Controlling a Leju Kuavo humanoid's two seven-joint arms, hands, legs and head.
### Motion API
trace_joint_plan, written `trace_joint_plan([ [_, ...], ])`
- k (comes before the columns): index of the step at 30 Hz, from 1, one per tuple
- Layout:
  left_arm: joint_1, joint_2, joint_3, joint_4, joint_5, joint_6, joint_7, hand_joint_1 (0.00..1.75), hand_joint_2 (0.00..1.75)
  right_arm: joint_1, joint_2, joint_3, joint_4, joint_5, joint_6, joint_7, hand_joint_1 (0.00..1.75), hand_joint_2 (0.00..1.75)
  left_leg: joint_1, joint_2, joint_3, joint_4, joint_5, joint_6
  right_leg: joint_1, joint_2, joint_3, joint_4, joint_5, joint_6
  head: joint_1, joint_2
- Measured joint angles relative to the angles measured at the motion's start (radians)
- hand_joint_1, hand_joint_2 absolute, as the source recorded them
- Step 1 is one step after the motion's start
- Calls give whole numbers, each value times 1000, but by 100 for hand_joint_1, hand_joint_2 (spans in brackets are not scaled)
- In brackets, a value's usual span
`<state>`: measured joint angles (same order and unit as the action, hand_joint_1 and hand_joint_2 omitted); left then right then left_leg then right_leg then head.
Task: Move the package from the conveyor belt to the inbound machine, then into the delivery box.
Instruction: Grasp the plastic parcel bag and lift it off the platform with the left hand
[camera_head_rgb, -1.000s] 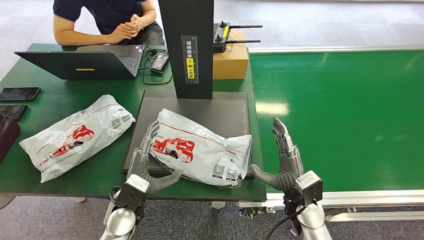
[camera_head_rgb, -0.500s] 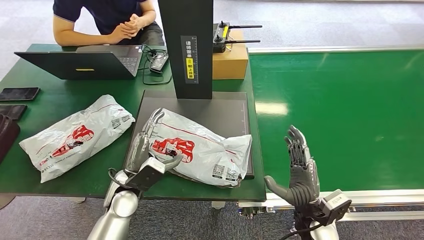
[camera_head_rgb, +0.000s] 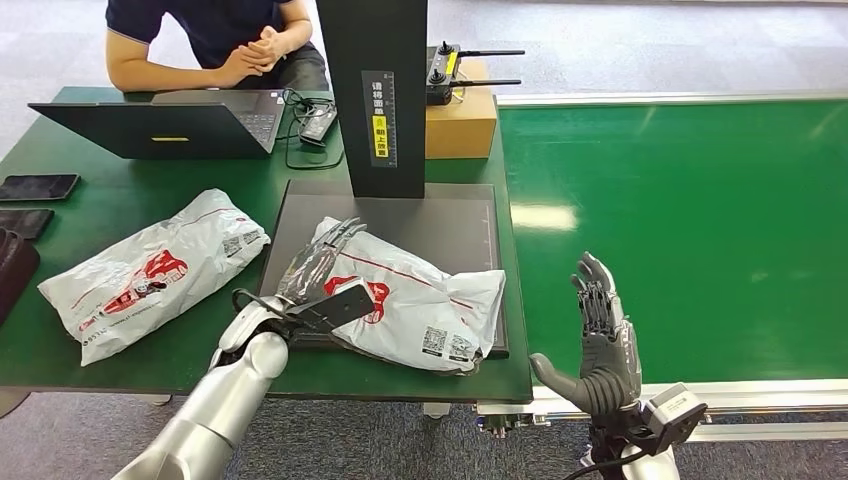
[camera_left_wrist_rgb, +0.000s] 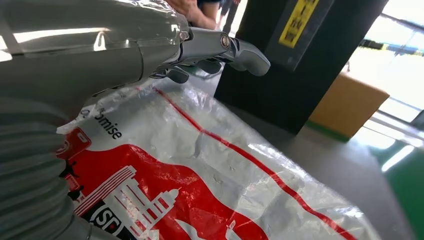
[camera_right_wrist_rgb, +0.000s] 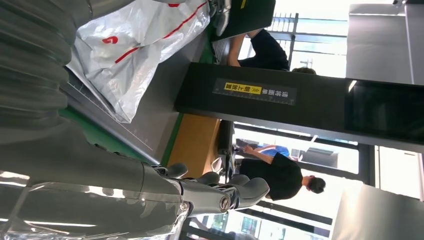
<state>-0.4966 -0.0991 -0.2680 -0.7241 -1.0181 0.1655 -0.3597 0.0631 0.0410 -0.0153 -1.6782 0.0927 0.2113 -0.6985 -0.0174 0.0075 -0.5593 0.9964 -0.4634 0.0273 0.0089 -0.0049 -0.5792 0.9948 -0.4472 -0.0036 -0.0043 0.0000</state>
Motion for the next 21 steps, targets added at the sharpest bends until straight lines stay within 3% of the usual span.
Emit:
trace_joint_plan([
  [7,-124,24,-28,191,-35,-104,47,0,175,2,0,0,0,-14,15,0,0,175,0,0,1,0,0,0,0,0,2,0,0,0,0,0],
  [8,-136,27,-33,209,-41,-120,55,34,175,3,0,0,0,-15,16,0,0,175,0,0,2,0,0,0,0,0,2,0,0,0,0,0],
  [11,-168,33,-51,255,-64,-170,89,163,175,2,0,-1,2,-18,20,0,0,175,0,0,5,-1,0,0,0,0,5,0,0,0,0,0],
  [12,-176,33,-56,266,-69,-182,97,173,175,1,0,-1,3,-18,20,0,0,175,0,0,6,-1,-1,-1,0,0,7,0,0,0,0,0],
  [21,-203,47,-79,303,-75,-198,114,175,175,-8,1,-2,20,0,19,0,0,175,0,1,12,-1,0,-3,0,0,14,0,1,-3,0,0],
])
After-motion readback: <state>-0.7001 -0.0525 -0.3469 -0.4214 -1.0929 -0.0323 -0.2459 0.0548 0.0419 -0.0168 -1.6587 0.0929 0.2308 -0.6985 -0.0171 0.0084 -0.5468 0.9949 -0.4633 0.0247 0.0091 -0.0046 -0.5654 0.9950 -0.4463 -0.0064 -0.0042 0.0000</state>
